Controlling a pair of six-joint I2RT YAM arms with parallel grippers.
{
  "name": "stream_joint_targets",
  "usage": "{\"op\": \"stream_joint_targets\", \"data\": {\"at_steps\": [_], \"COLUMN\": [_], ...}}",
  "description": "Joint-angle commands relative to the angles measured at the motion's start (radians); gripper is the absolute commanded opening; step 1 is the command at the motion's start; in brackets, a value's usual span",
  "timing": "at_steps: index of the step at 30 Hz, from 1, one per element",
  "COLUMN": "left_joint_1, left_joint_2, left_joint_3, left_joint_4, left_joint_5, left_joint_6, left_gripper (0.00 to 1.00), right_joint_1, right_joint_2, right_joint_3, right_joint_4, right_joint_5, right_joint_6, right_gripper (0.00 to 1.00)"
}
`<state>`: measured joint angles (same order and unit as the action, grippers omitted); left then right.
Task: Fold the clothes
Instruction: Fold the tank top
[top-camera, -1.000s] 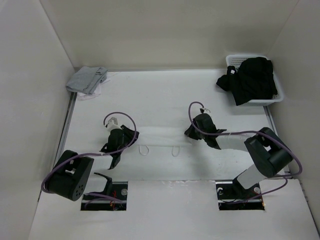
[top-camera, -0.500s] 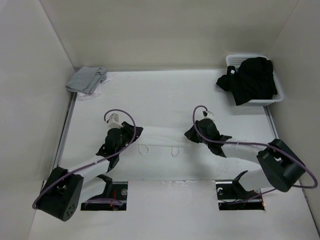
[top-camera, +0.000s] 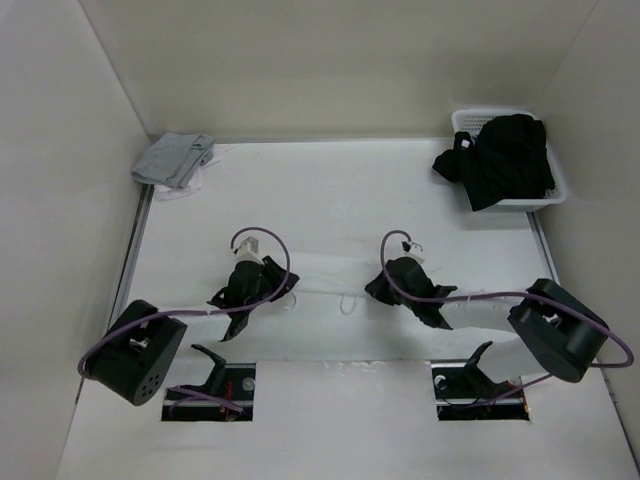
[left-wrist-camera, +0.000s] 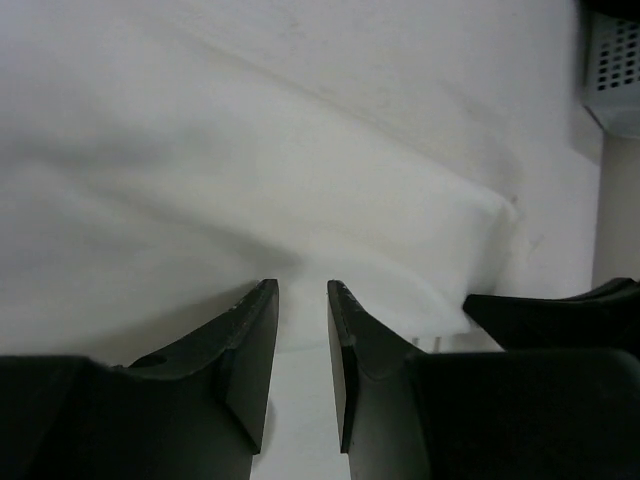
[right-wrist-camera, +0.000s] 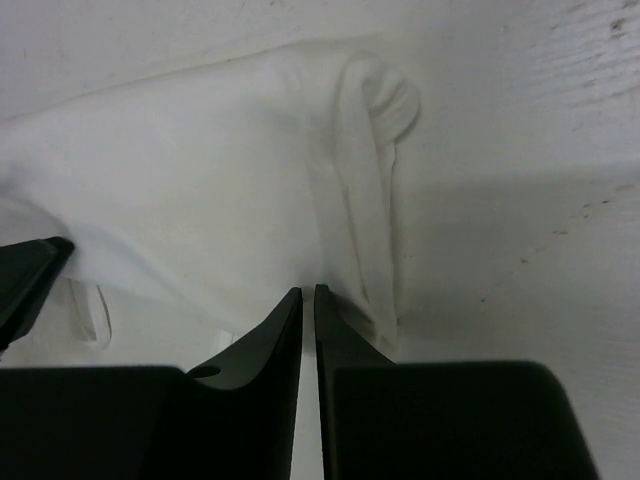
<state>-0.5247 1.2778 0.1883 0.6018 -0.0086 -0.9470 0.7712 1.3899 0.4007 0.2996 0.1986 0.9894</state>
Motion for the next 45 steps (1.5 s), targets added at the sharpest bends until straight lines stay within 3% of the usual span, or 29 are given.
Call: {"op": "stream_joint_targets", "data": {"at_steps": [1, 4, 7, 10, 14, 24, 26, 30, 33, 35, 37, 40, 45], "left_joint_1": [0.056, 0.100, 0.114, 0.095, 0.049, -0.014, -0.016, -0.008, -0.001, 0.004, 0.004, -0.004, -0.005], "left_joint_2": [-0.040, -0.115, -0.196, -0.264, -0.249, -0.140, -0.146, -0.167, -0.196, -0.222, -0.245, -0.264, -0.276], "left_joint_3": [-0.071, -0.110, -0.098, -0.057, -0.003, 0.030, 0.033, 0.030, 0.025, 0.025, 0.030, 0.037, 0.037], "left_joint_4": [0.061, 0.040, -0.019, -0.072, -0.079, 0.015, 0.010, 0.004, -0.008, -0.029, -0.054, -0.076, -0.076], "left_joint_5": [0.065, 0.097, 0.125, 0.121, 0.101, 0.099, 0.099, 0.101, 0.104, 0.104, 0.102, 0.099, 0.102], "left_joint_6": [0.004, 0.016, 0.019, 0.016, 0.019, -0.010, -0.010, -0.010, -0.013, -0.012, -0.007, -0.006, -0.013], "left_gripper": [0.25, 0.25, 0.25, 0.27, 0.28, 0.28, 0.28, 0.28, 0.28, 0.28, 0.28, 0.28, 0.28], "right_joint_1": [0.036, 0.038, 0.038, 0.035, -0.028, -0.080, -0.079, -0.103, -0.138, -0.151, -0.148, -0.146, -0.126], "right_joint_2": [0.024, 0.024, -0.049, -0.172, -0.250, -0.091, -0.057, 0.040, 0.092, 0.074, -0.006, -0.184, -0.561], "right_joint_3": [-0.025, -0.037, -0.042, -0.071, -0.102, -0.025, -0.016, -0.011, -0.034, -0.062, -0.091, -0.120, -0.096], "right_joint_4": [0.050, 0.065, 0.055, 0.046, 0.004, -0.080, -0.057, 0.050, 0.130, 0.171, 0.167, 0.032, -0.406], "right_joint_5": [0.038, 0.038, 0.039, 0.047, 0.035, -0.042, -0.053, -0.120, -0.131, -0.123, -0.101, -0.071, 0.018], "right_joint_6": [0.057, 0.069, 0.057, 0.035, 0.019, -0.026, -0.026, -0.009, 0.032, 0.051, 0.057, 0.057, 0.005], "right_gripper": [0.13, 0.17, 0.31, 0.43, 0.50, 0.62, 0.59, 0.44, 0.24, 0.12, 0.07, 0.06, 0.06]}}
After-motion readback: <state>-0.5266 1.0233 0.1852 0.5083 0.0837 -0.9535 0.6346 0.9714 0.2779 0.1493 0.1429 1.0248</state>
